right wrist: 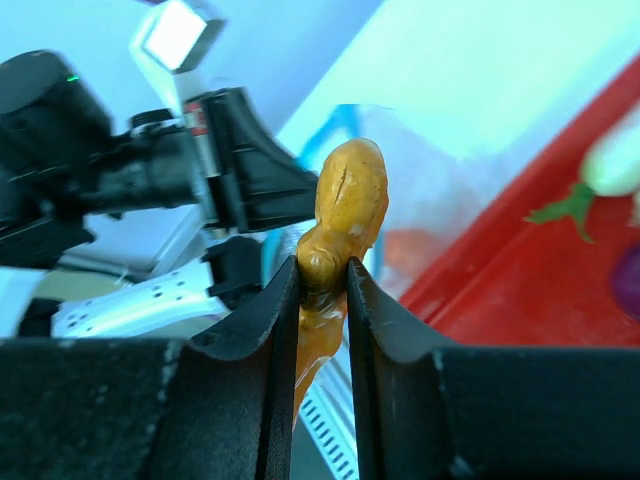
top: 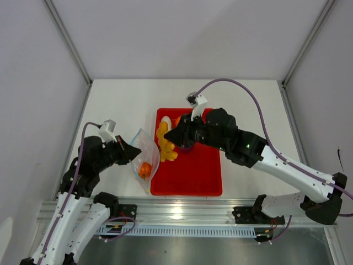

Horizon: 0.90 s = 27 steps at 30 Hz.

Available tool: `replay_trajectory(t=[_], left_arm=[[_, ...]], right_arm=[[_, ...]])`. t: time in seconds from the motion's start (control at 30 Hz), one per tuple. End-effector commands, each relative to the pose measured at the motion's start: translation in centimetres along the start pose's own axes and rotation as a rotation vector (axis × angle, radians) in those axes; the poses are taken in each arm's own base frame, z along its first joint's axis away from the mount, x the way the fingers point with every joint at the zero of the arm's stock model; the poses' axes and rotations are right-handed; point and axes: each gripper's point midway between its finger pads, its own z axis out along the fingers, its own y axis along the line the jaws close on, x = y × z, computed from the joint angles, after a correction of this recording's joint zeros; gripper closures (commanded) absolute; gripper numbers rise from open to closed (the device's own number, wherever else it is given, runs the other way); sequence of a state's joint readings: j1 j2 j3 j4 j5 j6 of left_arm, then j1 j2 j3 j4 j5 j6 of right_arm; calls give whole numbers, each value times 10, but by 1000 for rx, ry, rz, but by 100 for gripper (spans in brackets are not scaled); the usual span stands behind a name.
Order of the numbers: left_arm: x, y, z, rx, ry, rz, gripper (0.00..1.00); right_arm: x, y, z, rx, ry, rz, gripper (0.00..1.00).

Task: Place the food in the zip-top bag and seal the zipper
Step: Place the fake vegetable in the zipper food storage bag.

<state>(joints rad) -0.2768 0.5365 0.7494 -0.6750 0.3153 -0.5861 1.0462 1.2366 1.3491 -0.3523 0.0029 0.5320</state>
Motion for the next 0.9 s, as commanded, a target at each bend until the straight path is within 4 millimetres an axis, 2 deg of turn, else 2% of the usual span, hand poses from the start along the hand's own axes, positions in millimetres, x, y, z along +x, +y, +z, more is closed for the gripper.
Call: replay_trajectory(t=[0.0,0.13,0.23,0.4,0.53,0.6,0.63,0.67,0.73,0.77,0.87], left_arm=[[-7,-10,-2,32,-15,-7,99],[-9,-11,-2,28,-18,-7,99],[-10,-12,-2,34,-17,-9,99],[-10,-15,-5,48,-22,-14,99],[-10,-18,-6,59,-24,-16,100],[-9,-18,-6,59,-18,-17,99],[-10,-18,-7,57,-21,-14,100],[-10,-18,-7,57,-21,-14,99],[-10,-18,-8,55,-21,-10,99],[-10,-18,-8,54,-23,-8,99],[-10,-17,-8,52,-22,-7,100]], right_arm=[[-15,43,1,-148,-38,8,93],[-9,64,6,-198,-37,4,93],[-2,67,15,-208,-14,17,93],[12,52,37,-122,13,24,94],[27,31,63,-14,27,41,94],[29,30,71,-10,29,44,86],[32,29,75,3,33,43,77],[38,25,82,23,48,40,59],[40,26,85,39,66,22,47],[44,23,87,53,78,9,37],[41,31,84,42,69,-4,28]])
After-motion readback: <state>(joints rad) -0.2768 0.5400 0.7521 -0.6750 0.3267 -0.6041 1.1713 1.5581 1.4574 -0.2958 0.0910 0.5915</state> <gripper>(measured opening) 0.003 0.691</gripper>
